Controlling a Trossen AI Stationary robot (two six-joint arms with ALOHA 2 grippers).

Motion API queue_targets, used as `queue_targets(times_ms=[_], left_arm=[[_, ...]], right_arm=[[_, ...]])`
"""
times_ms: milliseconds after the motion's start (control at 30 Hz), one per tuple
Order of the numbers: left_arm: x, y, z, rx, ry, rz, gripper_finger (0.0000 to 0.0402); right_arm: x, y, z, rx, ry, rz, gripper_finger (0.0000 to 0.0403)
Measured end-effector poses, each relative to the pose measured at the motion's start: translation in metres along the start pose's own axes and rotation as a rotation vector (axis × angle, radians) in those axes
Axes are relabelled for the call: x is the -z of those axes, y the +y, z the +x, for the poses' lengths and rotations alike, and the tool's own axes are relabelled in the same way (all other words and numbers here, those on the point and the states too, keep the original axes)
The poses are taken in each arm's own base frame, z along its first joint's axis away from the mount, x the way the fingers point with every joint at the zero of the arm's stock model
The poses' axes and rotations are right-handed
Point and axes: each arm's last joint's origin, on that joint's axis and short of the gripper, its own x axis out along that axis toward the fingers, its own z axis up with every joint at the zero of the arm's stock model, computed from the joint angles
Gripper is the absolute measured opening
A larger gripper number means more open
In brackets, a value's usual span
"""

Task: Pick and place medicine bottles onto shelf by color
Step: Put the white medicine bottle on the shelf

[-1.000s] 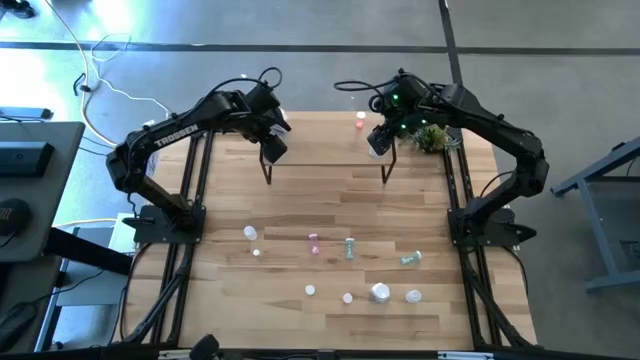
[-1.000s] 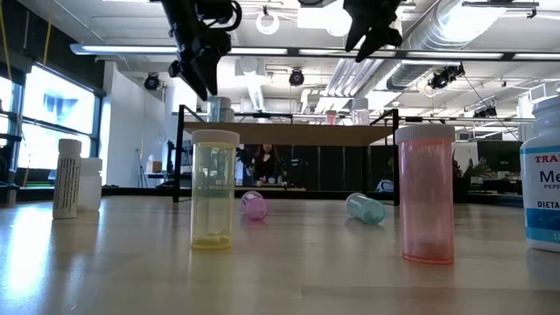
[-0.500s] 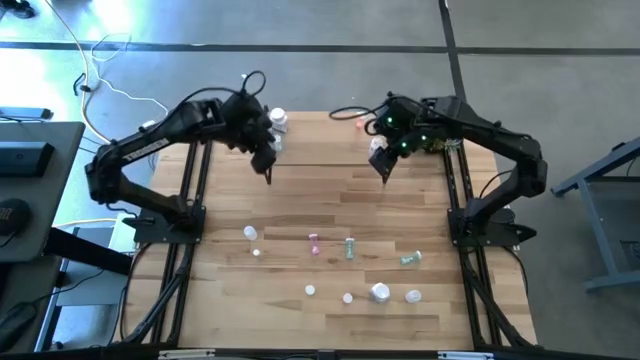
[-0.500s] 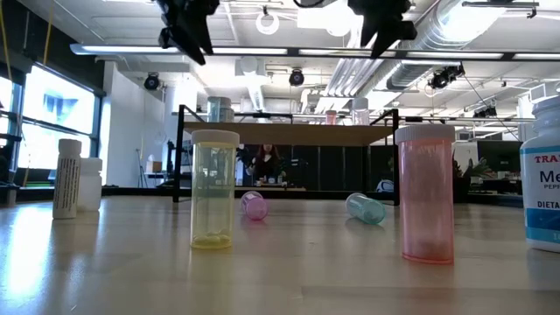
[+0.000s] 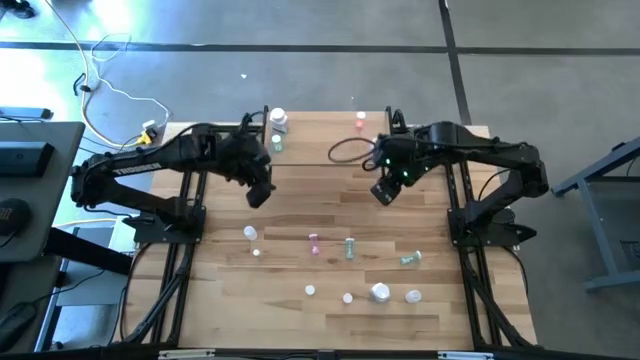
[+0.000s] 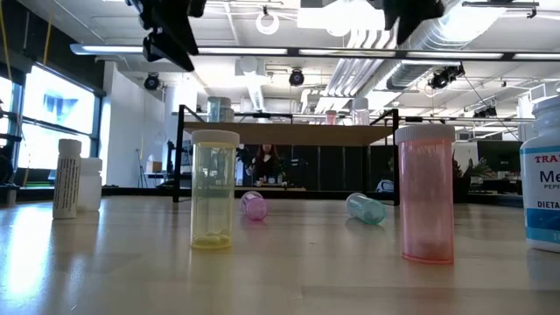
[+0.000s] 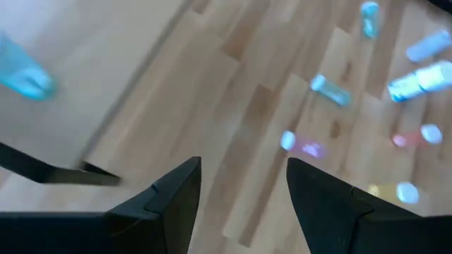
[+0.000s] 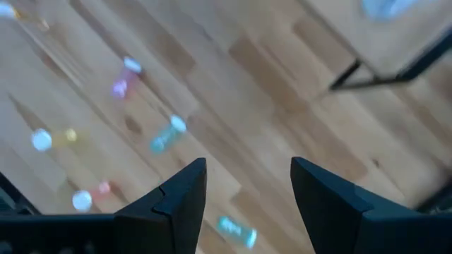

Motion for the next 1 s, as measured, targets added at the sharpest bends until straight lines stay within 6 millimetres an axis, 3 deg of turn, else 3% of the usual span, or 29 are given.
queue_targets(times_ms=[233,633,1000], left_arm=[[0.013,-0.021,-0.003,0.055,0.014,0.066,0.0198],[0.022,-0.04,-0.006,0.097,0.023,0.155,0.0198],[0.027,-0.049,-0.007,0.125,0.033,0.194,0.0198]], right_arm=[[0.028,0.022,0.001,0.032,0.043,0.043,0.0197],[0.092,0.061,0.065,0.029,0.228,0.138,0.0197],[0.128,0.084,0.09,-0.047,0.167,0.21,0.0205]])
